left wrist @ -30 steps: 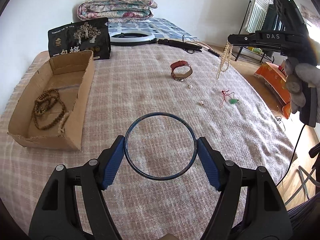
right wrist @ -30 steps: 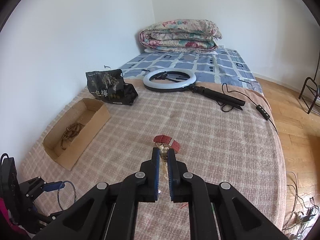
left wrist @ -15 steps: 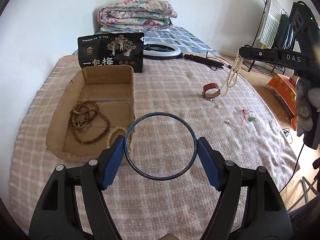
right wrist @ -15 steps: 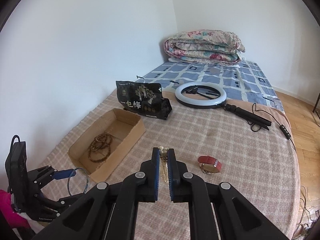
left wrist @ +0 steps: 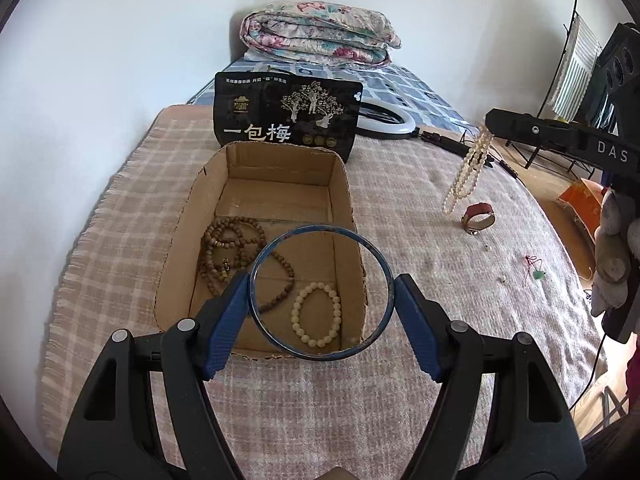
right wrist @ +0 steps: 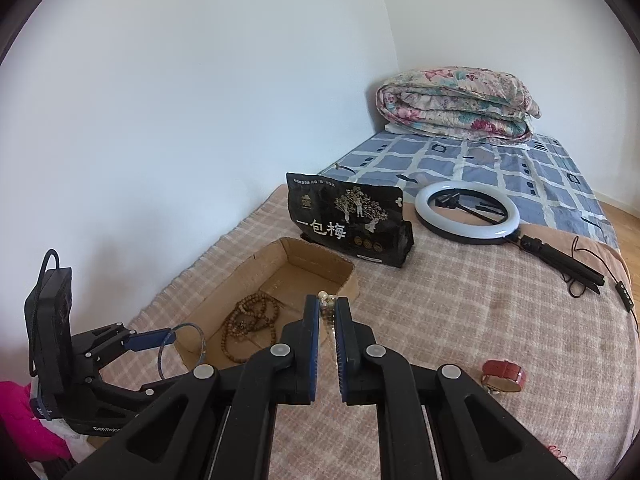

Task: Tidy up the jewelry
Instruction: 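Carry blue bangle and pearl necklace over the cardboard box with both tools, then open right tool to drop pearls while left tool lowers bangle into box, then withdraw both open tools from the cardboard box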

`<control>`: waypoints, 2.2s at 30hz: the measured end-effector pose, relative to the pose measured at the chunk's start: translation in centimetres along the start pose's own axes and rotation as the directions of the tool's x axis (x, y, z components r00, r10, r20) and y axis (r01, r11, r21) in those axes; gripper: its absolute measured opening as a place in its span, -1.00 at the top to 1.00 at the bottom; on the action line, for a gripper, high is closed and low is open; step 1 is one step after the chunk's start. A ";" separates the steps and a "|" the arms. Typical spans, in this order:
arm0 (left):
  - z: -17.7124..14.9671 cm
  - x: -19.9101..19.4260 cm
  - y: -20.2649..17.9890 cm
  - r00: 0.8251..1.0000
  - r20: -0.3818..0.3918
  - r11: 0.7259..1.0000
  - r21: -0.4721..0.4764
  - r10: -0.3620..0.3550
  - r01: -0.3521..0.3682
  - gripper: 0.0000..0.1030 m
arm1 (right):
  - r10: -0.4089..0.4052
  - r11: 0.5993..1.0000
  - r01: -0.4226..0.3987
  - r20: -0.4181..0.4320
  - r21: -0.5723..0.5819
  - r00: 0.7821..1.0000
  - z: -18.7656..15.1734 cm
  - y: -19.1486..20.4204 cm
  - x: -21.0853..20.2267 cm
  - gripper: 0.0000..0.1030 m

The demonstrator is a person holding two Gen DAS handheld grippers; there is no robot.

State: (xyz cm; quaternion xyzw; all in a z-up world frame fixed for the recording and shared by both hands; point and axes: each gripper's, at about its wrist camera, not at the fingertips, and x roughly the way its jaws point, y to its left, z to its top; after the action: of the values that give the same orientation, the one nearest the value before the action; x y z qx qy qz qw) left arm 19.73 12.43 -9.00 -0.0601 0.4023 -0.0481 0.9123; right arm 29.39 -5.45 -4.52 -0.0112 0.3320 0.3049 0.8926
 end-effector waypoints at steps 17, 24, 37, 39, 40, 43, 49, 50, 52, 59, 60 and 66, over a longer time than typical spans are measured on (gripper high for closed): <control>-0.1 3.6 2.8 0.998 -0.064 0.999 -0.045 0.022 -0.025 -0.44 | 0.085 0.996 -0.086 -0.053 -0.004 0.995 2.0 3.8 9.7 0.90; 0.4 4.2 3.1 0.998 -0.067 0.998 -0.052 0.017 -0.020 -0.44 | 0.080 0.997 -0.079 -0.090 0.016 0.993 1.4 3.3 12.5 0.89; 0.5 4.4 3.2 0.997 -0.068 0.998 -0.057 0.029 -0.033 -0.50 | 0.021 1.000 -0.021 -0.074 0.009 0.997 1.4 3.2 12.5 -0.17; 0.5 4.3 3.0 0.997 -0.066 0.998 -0.054 0.028 -0.031 -0.50 | 0.016 1.000 -0.016 -0.073 0.009 0.997 1.4 3.1 12.2 -0.17; 0.5 4.2 2.9 0.998 -0.065 0.998 -0.052 0.026 -0.029 -0.50 | 0.012 1.000 -0.012 -0.070 0.011 0.997 1.4 3.0 12.0 -0.17; 0.6 3.9 2.4 0.998 -0.053 0.999 -0.043 0.025 -0.027 -0.50 | -0.001 1.000 0.002 -0.065 0.023 0.998 1.3 2.6 11.5 -0.24; 0.8 3.1 1.1 0.999 -0.029 1.000 -0.021 0.017 -0.018 -0.50 | -0.044 0.998 0.046 -0.055 0.035 0.998 1.0 1.7 10.0 -0.43; 0.9 3.0 0.9 1.000 -0.027 1.000 -0.018 0.016 -0.016 -0.50 | -0.050 0.998 0.052 -0.052 0.036 0.997 1.0 1.5 9.6 -0.45; 0.9 2.9 0.5 1.000 -0.022 1.000 -0.014 0.010 -0.010 -0.50 | -0.070 0.996 0.072 -0.046 0.042 0.996 0.9 1.0 8.9 -0.51; 1.2 2.3 -1.9 1.000 0.007 1.000 0.010 -0.003 0.003 -0.50 | -0.130 0.988 0.132 -0.029 0.079 0.991 0.5 -1.3 6.1 -0.74; 1.2 2.1 -2.4 1.000 0.013 1.000 0.016 -0.006 0.006 -0.50 | -0.142 0.986 0.144 -0.027 0.079 0.990 0.4 -1.5 5.8 -0.78; 1.5 1.5 -5.2 0.999 0.039 0.998 0.053 -0.032 0.030 -0.50 | -0.234 0.970 0.234 -0.010 0.072 0.972 -0.2 -3.0 3.1 -0.99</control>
State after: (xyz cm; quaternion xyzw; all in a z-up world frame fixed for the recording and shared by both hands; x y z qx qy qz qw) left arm 21.64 7.22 -8.36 -0.0434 0.3815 -0.0715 0.9206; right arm 32.74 -6.28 -7.05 -0.0178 0.3398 0.1852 0.9219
